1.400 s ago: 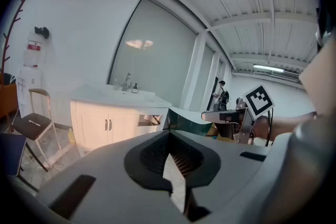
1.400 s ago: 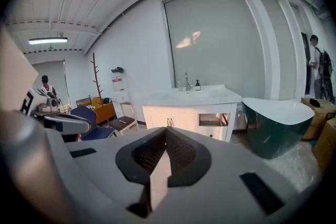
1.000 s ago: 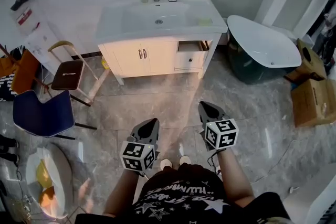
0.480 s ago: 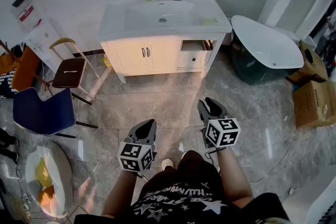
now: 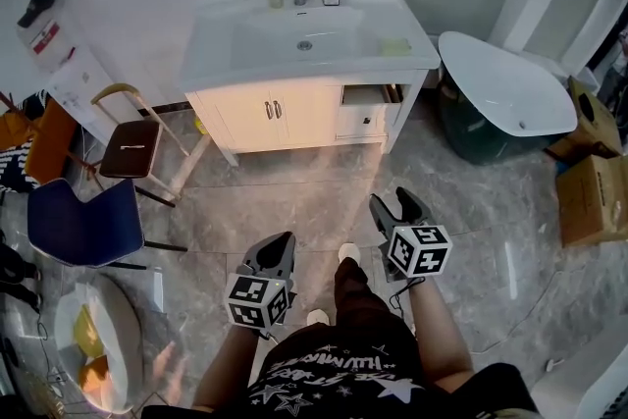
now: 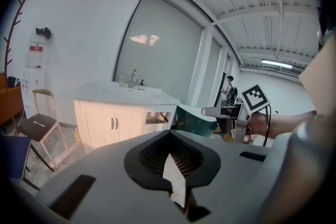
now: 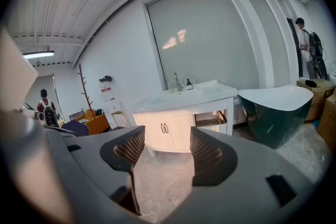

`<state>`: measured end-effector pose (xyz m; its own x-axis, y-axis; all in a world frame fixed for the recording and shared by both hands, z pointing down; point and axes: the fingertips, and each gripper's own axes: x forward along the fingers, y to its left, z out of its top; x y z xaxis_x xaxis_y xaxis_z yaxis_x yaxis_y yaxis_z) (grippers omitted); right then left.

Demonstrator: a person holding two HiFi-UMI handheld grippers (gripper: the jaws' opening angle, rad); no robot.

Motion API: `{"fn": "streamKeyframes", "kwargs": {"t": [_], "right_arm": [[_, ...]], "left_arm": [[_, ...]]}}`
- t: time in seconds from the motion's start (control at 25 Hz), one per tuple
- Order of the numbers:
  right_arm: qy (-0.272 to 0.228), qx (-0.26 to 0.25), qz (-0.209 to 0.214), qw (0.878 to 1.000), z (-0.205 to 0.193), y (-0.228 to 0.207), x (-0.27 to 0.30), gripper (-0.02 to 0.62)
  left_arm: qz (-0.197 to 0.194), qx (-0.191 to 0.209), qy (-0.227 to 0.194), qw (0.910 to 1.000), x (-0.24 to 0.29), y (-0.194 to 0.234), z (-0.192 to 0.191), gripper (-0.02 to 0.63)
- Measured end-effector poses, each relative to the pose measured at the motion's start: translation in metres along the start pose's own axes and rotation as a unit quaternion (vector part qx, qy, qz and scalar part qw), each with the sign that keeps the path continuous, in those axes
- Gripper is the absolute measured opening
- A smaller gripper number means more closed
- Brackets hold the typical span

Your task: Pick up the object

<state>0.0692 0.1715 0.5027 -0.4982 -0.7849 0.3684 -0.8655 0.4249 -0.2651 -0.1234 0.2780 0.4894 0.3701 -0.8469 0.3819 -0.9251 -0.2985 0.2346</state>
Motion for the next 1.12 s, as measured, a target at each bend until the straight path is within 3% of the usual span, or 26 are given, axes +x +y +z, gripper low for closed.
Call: {"fn": "streamKeyframes", "kwargs": {"t": [0.2,0.64,1.12], "right_arm": [[0.004,0.010,0.013,1.000,0.020,-0.031,0.059,0.268],[0.003,0.008,0.029,1.000,0.109,-0.130,0.184,0.268],[0.022,0.011,0.024,0.999,0.135,-0.182,0.242,0.268]], "left_arm": [[0.016,0.006,0.000,0.9999,0.056,0.021,0.030,0.015],[0.032,0.021,0.000,0.9993,0.205,0.038,0.112,0.015],[0.049,0.023,0.003,0.9985,0.277,0.049,0.145,0.015]]}}
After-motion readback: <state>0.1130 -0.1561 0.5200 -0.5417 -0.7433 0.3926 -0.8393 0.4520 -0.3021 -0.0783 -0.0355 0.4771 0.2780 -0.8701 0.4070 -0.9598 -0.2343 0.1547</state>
